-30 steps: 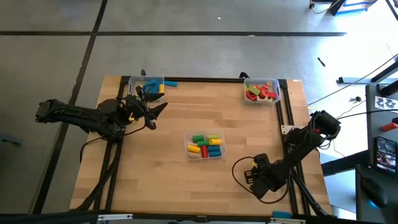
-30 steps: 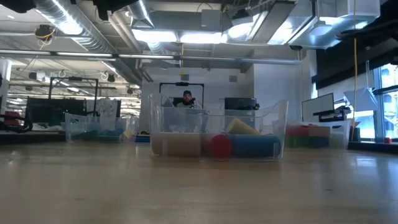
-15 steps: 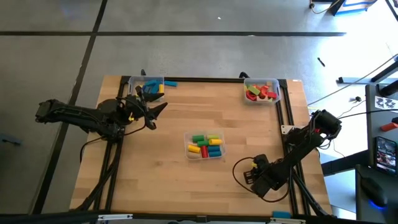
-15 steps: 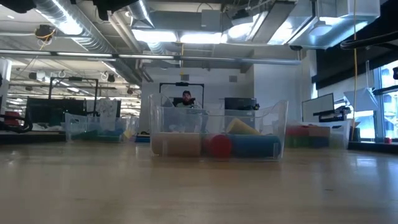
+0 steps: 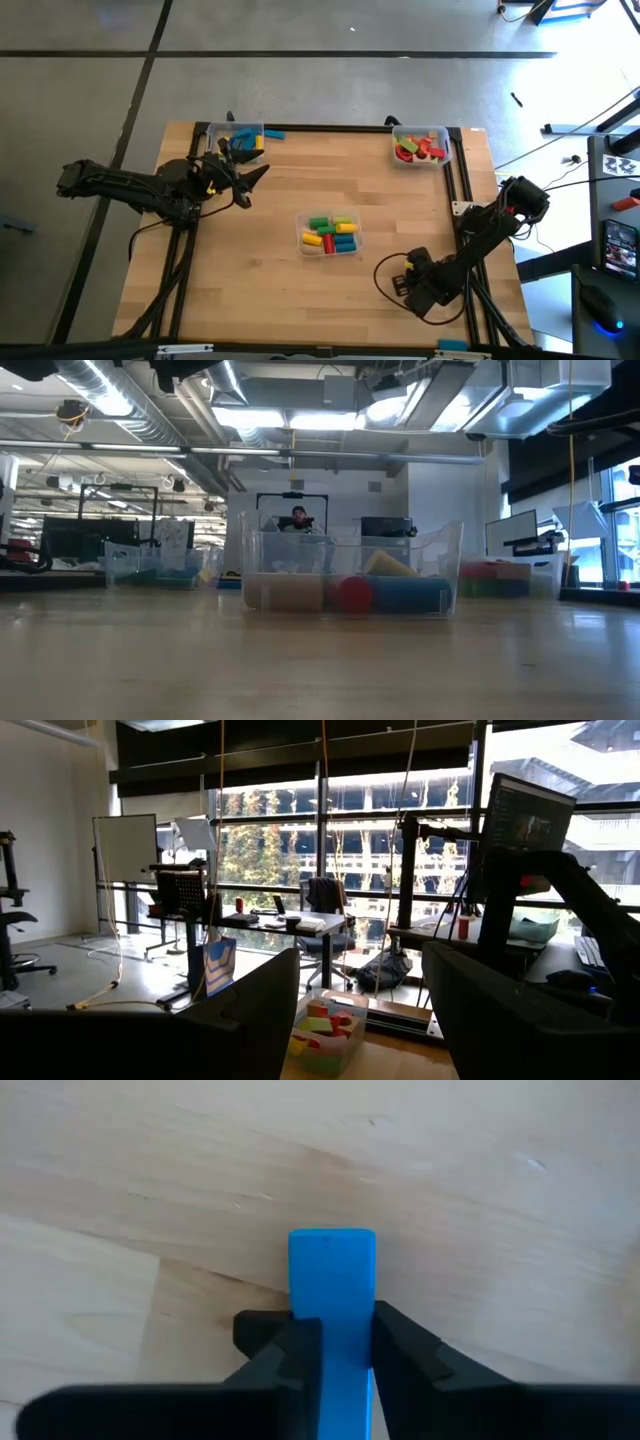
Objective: Sort blocks by size
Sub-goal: Put the blue rectangular block into the top left transparent bin
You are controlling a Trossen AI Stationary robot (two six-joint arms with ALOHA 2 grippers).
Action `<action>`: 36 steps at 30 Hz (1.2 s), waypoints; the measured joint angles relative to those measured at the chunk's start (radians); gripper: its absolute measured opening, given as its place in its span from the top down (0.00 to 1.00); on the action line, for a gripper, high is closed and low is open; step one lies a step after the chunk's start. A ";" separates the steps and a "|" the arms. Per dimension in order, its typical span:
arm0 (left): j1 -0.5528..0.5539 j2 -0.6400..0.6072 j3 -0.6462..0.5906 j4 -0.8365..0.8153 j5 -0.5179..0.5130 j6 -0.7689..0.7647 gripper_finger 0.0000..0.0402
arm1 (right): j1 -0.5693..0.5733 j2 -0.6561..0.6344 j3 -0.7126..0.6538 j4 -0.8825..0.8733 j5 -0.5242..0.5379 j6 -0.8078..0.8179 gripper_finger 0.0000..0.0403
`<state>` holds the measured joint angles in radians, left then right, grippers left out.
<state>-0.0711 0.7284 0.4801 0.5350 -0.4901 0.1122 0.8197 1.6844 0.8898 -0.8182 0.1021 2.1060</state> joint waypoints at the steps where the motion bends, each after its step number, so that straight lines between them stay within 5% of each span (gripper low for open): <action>1: 0.000 0.000 0.000 0.000 0.000 0.000 0.48 | 0.000 0.000 0.000 0.003 0.008 -0.010 0.83; 36: 0.000 0.000 0.000 0.000 0.000 0.000 0.48 | -0.003 0.005 0.072 -0.065 0.054 -0.152 0.80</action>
<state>-0.0711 0.7284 0.4801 0.5350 -0.4902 0.1123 0.8169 1.6894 0.9614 -0.8836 0.1564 1.9539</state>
